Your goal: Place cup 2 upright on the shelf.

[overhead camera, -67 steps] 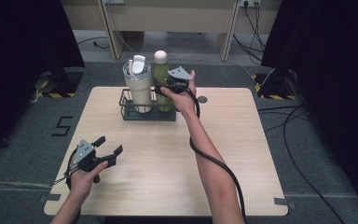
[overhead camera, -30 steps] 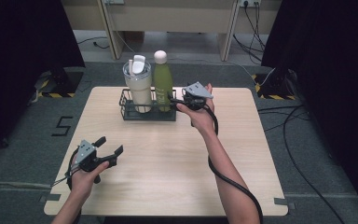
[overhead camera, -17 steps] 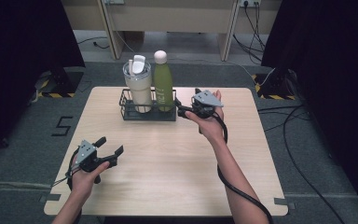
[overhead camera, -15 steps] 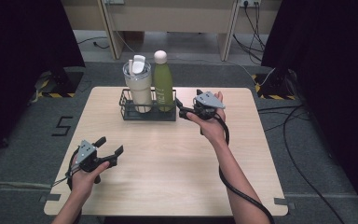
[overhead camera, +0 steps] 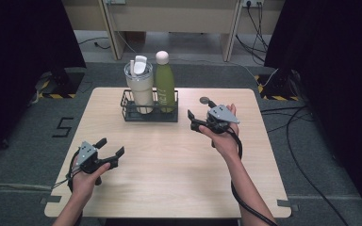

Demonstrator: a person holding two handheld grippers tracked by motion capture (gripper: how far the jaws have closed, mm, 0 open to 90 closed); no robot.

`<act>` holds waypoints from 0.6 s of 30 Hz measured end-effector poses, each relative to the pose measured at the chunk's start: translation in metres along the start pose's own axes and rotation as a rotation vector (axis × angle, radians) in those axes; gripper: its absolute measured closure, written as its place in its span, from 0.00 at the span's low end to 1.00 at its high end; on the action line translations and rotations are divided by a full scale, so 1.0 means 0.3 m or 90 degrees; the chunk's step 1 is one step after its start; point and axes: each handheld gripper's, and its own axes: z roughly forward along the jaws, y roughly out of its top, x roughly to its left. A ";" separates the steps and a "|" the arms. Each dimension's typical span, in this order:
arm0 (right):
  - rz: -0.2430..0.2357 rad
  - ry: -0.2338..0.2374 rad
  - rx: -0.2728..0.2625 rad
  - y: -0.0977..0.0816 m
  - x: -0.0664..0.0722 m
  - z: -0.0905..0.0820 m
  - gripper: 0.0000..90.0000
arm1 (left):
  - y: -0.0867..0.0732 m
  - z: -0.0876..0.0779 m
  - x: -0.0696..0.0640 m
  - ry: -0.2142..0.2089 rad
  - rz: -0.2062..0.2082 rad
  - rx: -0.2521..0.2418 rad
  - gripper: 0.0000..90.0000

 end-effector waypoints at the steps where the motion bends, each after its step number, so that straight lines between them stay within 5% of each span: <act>1: -0.001 -0.001 0.000 -0.005 -0.001 -0.008 0.15 | 0.000 0.000 0.000 0.000 0.000 0.000 0.16; 18: 0.013 -0.021 0.017 -0.103 -0.020 -0.137 0.15 | -0.005 0.004 -0.004 0.001 0.003 0.004 0.16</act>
